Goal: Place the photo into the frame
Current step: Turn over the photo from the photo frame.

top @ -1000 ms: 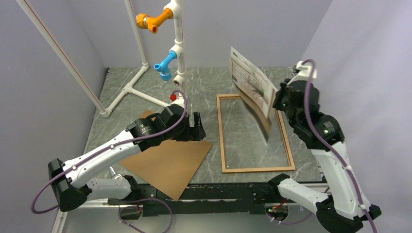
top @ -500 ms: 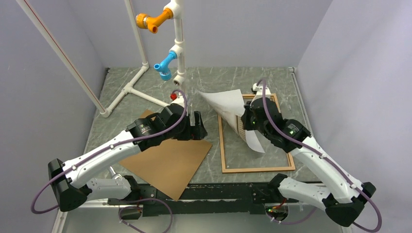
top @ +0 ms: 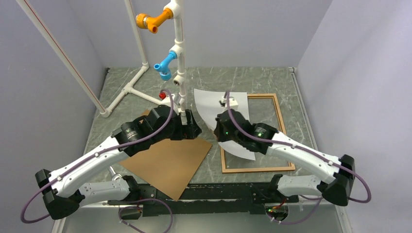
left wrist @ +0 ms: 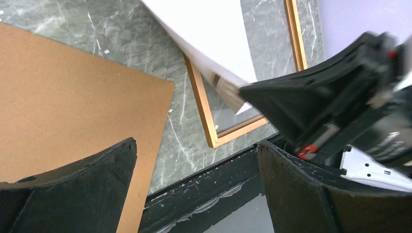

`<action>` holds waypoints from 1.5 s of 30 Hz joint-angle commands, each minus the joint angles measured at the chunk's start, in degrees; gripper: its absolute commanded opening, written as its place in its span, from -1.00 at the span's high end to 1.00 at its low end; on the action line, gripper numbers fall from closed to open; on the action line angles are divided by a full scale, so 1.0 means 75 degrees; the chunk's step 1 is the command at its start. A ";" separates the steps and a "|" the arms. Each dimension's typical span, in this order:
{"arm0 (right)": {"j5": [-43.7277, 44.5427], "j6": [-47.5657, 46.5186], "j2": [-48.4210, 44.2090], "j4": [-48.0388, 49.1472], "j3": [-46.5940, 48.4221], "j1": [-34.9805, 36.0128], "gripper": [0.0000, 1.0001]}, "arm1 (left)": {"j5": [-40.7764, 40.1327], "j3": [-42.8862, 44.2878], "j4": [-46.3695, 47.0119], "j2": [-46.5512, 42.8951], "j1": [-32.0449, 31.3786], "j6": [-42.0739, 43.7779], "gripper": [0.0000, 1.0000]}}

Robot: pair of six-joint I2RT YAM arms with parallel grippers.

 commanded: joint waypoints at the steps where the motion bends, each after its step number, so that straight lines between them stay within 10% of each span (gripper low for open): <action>1: 0.0351 0.0402 0.0597 0.0705 0.0277 0.0602 1.00 | -0.0463 -0.0070 -0.0116 -0.0520 0.0021 -0.0244 -0.95; 11: 0.0077 0.0479 0.2081 0.0914 0.1038 0.1342 0.65 | -0.0627 -0.0298 -0.0038 -0.1283 0.0022 -0.0299 -0.97; 16: -0.0084 0.0532 0.1958 0.1167 0.0824 0.1343 -0.37 | -0.0553 -0.0193 -0.0135 -0.1147 0.0022 -0.0264 -0.97; 21: -0.0015 0.0568 0.1503 0.1202 0.0448 0.1258 -0.85 | -0.0409 -0.0260 0.0052 -0.1042 0.0022 -0.0232 -0.97; 45: -0.3354 0.0417 -0.0843 0.0808 -0.2480 -0.3070 -0.92 | 0.1518 -0.1370 0.1597 0.1290 0.0617 -0.0049 -0.99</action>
